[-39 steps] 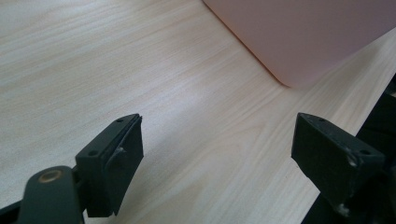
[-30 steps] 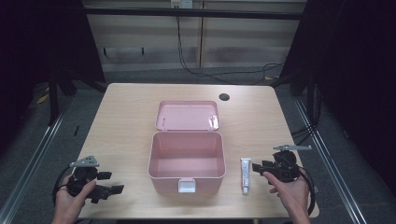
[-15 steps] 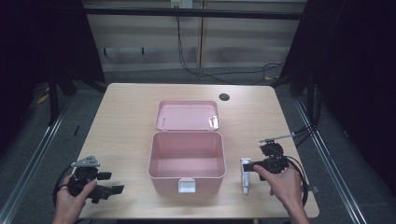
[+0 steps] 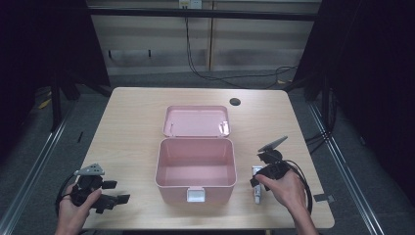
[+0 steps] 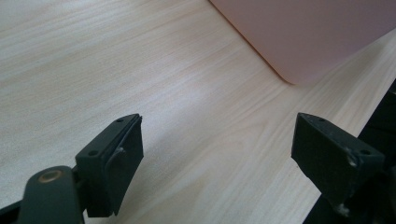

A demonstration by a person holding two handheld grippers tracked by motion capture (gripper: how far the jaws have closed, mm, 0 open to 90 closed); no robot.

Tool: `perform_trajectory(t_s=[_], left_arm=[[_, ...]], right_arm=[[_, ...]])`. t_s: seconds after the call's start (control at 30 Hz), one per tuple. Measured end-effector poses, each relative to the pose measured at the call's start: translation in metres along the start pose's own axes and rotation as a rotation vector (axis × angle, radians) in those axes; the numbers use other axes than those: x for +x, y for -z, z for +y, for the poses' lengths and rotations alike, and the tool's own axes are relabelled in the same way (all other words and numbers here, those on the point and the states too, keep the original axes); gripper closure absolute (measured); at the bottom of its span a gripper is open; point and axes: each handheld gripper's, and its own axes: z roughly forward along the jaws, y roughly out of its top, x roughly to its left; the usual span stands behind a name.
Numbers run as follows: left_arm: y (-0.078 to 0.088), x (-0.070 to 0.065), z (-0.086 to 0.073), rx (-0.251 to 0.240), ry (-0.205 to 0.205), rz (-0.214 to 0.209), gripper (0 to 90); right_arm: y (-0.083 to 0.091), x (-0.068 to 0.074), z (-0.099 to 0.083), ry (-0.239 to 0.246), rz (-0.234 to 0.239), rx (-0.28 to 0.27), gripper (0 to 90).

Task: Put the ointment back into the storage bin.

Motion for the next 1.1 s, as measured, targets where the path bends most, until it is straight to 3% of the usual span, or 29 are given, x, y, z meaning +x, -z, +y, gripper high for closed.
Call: perform_trajectory(t_s=[0.2, 0.67, 0.9, 1.1], left_arm=[[0.0, 0.0, 0.0, -0.002, 0.002, 0.001, 16.8], [-0.001, 0.0, 0.0, 0.002, 0.003, 0.009, 17.0], [0.0, 0.0, 0.0, 0.002, 0.002, 0.006, 17.0], [0.0, 0.0, 0.0, 0.002, 0.002, 0.005, 17.0]], right_arm=[[-0.005, 0.001, 0.001, -0.04, -0.027, 0.027, 54.9], [-0.019, 0.003, 0.007, -0.055, -0.076, 0.086, 58.7], [-0.022, 0.003, 0.008, -0.055, -0.095, 0.099, 65.5], [-0.025, 0.004, 0.009, -0.026, -0.114, 0.109, 67.6]])
